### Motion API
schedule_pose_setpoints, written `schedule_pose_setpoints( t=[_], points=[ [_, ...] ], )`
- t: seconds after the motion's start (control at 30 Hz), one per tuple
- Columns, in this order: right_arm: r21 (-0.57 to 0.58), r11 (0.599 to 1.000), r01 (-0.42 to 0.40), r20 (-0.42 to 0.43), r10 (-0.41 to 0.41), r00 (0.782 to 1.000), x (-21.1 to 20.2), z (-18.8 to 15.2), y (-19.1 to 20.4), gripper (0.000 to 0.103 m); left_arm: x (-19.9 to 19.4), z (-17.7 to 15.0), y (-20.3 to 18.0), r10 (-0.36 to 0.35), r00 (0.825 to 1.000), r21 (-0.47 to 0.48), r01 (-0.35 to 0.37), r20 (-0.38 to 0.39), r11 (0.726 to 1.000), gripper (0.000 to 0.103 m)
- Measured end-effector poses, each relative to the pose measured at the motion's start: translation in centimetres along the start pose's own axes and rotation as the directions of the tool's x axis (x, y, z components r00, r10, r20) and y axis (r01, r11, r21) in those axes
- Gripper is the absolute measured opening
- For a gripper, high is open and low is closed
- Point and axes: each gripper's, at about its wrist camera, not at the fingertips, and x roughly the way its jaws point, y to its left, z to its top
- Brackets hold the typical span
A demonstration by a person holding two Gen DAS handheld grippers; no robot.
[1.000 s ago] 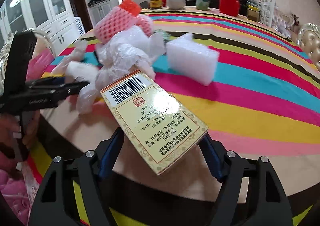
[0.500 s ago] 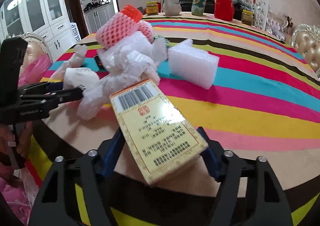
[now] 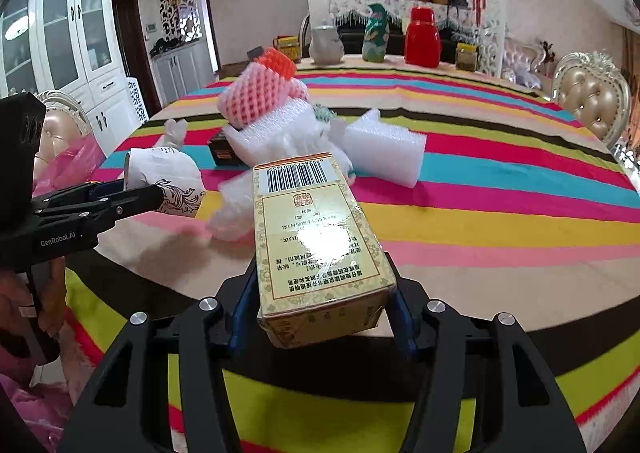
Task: Collect trash
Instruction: 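Grasp the white paper cup with the left tool while the right tool grasps the yellow box, then carry paper cup and yellow box to the pink bin and release both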
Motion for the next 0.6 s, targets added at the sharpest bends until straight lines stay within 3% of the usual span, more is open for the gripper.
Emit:
schedule_pose_setpoints(
  t=[0.37, 0.6],
  points=[
    [-0.027, 1.0, 0.002, 0.057, -0.001, 0.998, -2.5, -0.4, 3.8, 0.054, -5.2, -0.8, 1.2, 0.017, 0.993, 0.001, -0.017, 0.115, 1.0, 0.056],
    [-0.048, 0.998, -0.031, 0.104, 0.036, 0.994, -2.9, 0.4, 6.6, 0.054, -8.5, -1.2, 2.6, 0.062, 0.979, -0.017, -0.059, 0.193, 0.998, 0.056]
  ],
)
